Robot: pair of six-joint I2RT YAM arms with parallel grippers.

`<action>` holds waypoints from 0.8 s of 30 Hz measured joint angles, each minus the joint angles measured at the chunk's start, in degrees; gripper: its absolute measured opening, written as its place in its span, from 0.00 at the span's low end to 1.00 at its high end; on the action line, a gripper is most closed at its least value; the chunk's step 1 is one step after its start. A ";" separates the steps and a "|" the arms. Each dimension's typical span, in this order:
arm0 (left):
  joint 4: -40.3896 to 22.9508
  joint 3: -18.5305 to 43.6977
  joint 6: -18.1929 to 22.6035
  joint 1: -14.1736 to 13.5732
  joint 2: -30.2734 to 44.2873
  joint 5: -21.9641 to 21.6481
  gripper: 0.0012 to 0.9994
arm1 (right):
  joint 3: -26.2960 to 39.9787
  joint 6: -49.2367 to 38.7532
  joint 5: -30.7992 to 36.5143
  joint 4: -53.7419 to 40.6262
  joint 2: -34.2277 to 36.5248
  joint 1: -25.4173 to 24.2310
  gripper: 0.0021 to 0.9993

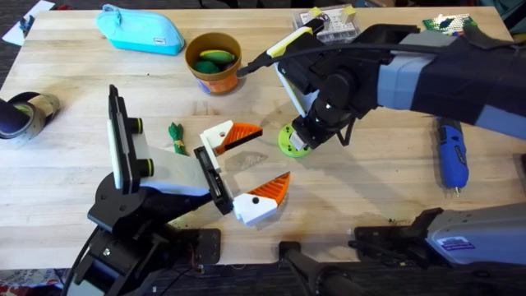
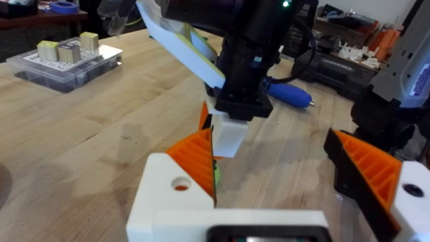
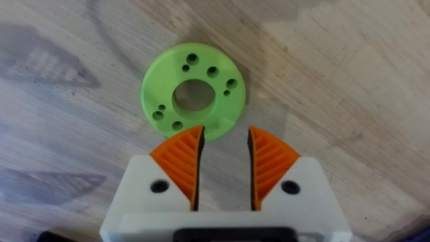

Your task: Pick up the gripper from the table and insert it into the empty holder that is missing its gripper. Then pick up a screw, insert it into the mounting hole, and use the screwdriver to tighten it. Finally, clean up the table by picking up the vegetable and placing it into the bucket.

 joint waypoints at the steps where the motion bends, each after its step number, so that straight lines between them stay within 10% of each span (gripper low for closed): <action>1: 0.00 0.15 -0.04 -0.06 0.28 -0.03 0.99 | 0.00 -0.02 -0.04 0.14 0.00 0.00 0.39; 16: 0.00 0.17 -0.06 -0.06 0.30 -0.02 0.99 | -0.07 -0.80 -8.38 -2.84 -1.66 -0.02 0.39; 24: 0.00 0.17 -0.06 -0.06 0.30 -0.02 0.99 | -0.37 4.55 -7.95 -5.07 -22.23 -0.13 0.39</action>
